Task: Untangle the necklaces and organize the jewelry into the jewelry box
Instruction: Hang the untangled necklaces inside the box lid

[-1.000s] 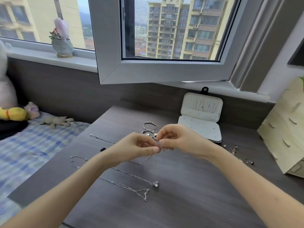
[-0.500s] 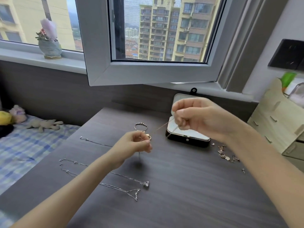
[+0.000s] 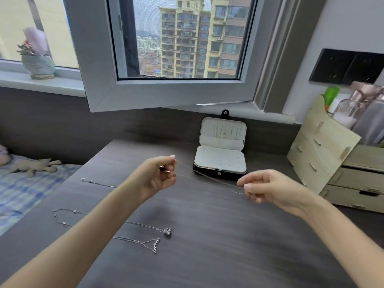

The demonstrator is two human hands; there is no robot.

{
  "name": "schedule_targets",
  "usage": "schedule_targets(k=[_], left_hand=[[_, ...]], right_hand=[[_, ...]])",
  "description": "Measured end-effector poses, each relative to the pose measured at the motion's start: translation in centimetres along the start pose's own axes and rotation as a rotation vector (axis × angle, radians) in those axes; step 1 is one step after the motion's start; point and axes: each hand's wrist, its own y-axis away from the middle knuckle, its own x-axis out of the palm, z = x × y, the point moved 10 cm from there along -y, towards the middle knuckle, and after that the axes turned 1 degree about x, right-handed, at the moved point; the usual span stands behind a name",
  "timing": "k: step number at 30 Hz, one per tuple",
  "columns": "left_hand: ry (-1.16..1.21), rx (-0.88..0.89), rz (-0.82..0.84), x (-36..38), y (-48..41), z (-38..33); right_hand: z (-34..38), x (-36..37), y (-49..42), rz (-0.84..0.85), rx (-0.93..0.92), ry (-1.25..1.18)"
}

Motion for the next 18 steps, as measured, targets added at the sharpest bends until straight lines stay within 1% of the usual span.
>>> schedule_targets(k=[2,4,8,9,10,12,14,16,18], left_hand=[[-0.164,0.043,-0.02,0.3,-0.3,-0.5],[-0.221,0.073,-0.039,0.6,-0.4,-1.1],[-0.157,0.074,0.012,2.1,-0.5,-1.9],[-0.135,0.07,0.011,2.2,-0.6,-2.1],[-0.113,0.065,-0.004,2.2,-0.7,-2.2],[-0.07,0.053,-0.042,1.8,-1.1,-2.2],[-0.047,0.036,-0.07,1.3,-1.6,-1.9],[-0.014,-0.001,-0.077,1.2,-2.2,-1.2],[0.034,-0.05,-0.072,1.6,-2.9,-0.4]], right_hand=[[-1.1,-0.6,0.2,-0.055,-0.001,-0.013],[-1.4,-1.0,0.5,-0.068,-0.026,0.02],[-1.9,0.3,1.2,0.028,-0.004,0.395],[-1.7,0.3,1.1,0.007,-0.021,0.413],[-1.2,0.1,1.0,-0.04,-0.06,0.372],[0.2,-1.4,0.6,-0.158,-0.159,0.144],[0.8,-2.9,0.0,-0.196,-0.194,-0.225],[1.3,-2.8,-1.0,-0.102,-0.197,-0.605],[2.6,-2.3,-1.8,-0.016,-0.237,-0.85]])
